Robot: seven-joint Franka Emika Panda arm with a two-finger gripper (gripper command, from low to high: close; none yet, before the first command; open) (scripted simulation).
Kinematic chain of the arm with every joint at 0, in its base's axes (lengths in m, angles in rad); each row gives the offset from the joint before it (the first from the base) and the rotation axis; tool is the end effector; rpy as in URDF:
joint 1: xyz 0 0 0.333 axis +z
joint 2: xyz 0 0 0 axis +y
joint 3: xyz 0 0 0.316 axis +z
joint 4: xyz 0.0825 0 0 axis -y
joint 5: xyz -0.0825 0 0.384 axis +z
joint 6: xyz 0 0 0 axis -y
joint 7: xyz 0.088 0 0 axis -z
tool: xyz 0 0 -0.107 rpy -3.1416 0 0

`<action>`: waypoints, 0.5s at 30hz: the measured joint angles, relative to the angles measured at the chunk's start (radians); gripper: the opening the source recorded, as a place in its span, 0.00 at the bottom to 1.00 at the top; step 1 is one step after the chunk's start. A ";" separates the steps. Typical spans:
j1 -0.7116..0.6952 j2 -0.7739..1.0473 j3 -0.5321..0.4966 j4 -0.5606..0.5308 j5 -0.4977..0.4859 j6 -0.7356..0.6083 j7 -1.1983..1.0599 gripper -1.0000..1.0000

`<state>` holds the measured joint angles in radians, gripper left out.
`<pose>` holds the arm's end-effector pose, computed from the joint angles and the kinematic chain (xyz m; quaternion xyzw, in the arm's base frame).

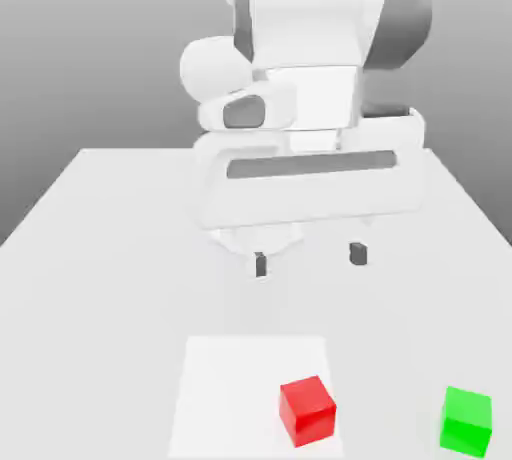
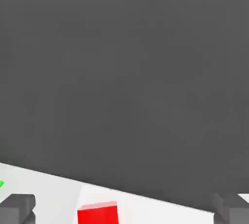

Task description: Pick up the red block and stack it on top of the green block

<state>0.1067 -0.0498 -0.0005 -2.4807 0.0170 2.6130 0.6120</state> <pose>0.4829 0.0511 0.3262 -0.9624 0.2559 -0.0834 0.0366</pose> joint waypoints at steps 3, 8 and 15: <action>0.009 0.109 0.006 -0.026 -0.007 0.046 -0.020 0.50; 0.012 0.290 0.011 -0.041 -0.023 0.153 -0.034 0.50; 0.015 0.394 0.008 -0.027 -0.026 0.239 -0.032 0.00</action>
<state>0.1215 0.3444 0.0075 -2.5075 -0.0094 2.8520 0.5796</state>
